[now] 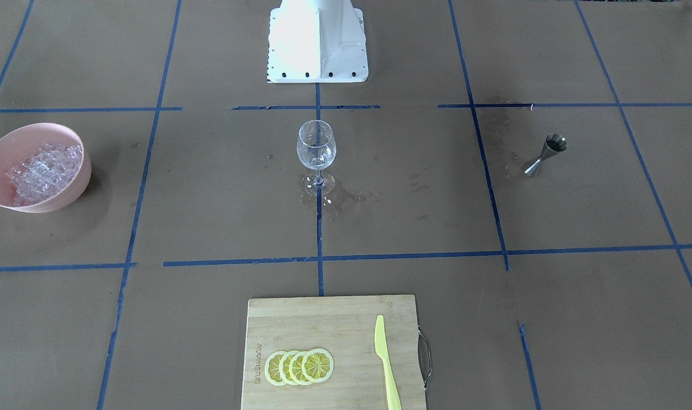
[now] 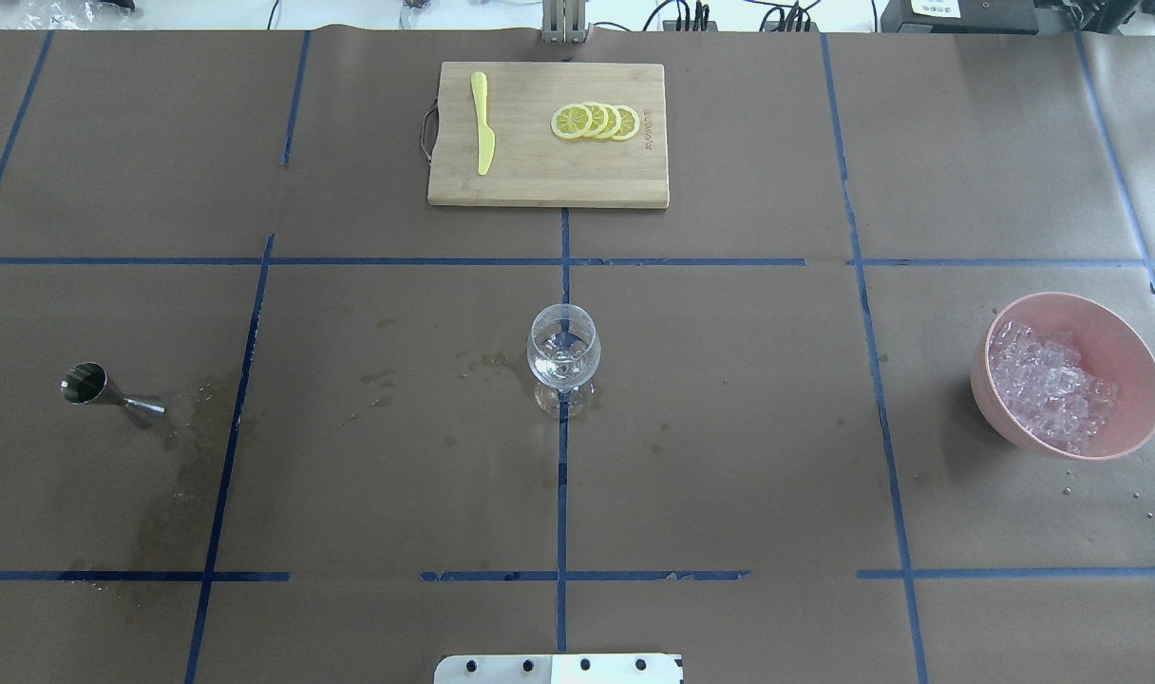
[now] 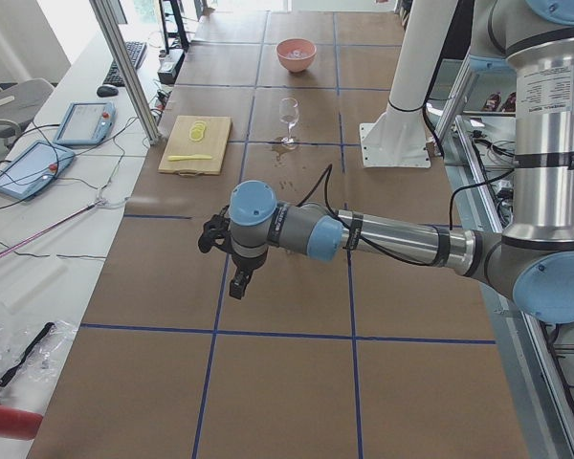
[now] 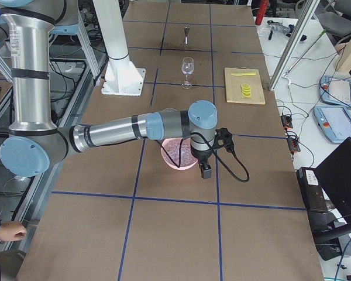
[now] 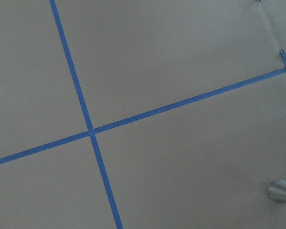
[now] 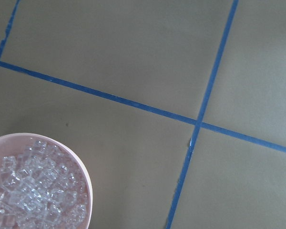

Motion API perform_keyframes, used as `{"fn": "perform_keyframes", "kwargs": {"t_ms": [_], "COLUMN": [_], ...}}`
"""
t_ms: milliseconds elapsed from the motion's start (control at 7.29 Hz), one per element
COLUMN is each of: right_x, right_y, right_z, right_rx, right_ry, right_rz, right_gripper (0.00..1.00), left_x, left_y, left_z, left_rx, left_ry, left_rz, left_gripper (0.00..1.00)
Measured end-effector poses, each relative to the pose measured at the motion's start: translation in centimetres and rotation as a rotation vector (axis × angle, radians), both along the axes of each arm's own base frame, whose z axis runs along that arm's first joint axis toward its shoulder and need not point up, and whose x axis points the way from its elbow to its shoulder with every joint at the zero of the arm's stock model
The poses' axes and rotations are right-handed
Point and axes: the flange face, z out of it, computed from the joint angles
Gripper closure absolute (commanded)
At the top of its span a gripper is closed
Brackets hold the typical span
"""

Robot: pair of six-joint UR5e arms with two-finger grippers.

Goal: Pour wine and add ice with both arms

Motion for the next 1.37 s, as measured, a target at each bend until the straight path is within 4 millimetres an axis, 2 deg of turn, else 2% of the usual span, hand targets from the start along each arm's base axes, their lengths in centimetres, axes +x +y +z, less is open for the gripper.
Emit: {"fn": "perform_keyframes", "kwargs": {"t_ms": [274, 686, 1097, 1372], "right_x": [0.8, 0.8, -0.1, -1.0], "right_y": [1.0, 1.9, 2.0, 1.9], "right_z": [0.8, 1.8, 3.1, 3.2], "right_rx": [-0.016, -0.032, -0.063, -0.067], "right_ry": [0.004, -0.005, -0.002, -0.010], "right_rz": [0.017, 0.017, 0.000, -0.020], "right_gripper": [0.00, 0.00, 0.00, 0.00], "left_x": [-0.6, -1.5, -1.4, 0.3], "left_y": [0.2, 0.3, 0.7, 0.7], "left_z": [0.9, 1.0, 0.0, -1.6], "left_rx": [-0.035, -0.033, -0.008, 0.039], "left_ry": [-0.072, -0.132, -0.108, -0.036], "left_rz": [-0.020, -0.041, -0.037, 0.002], "left_gripper": [0.00, 0.00, 0.00, 0.00]}}
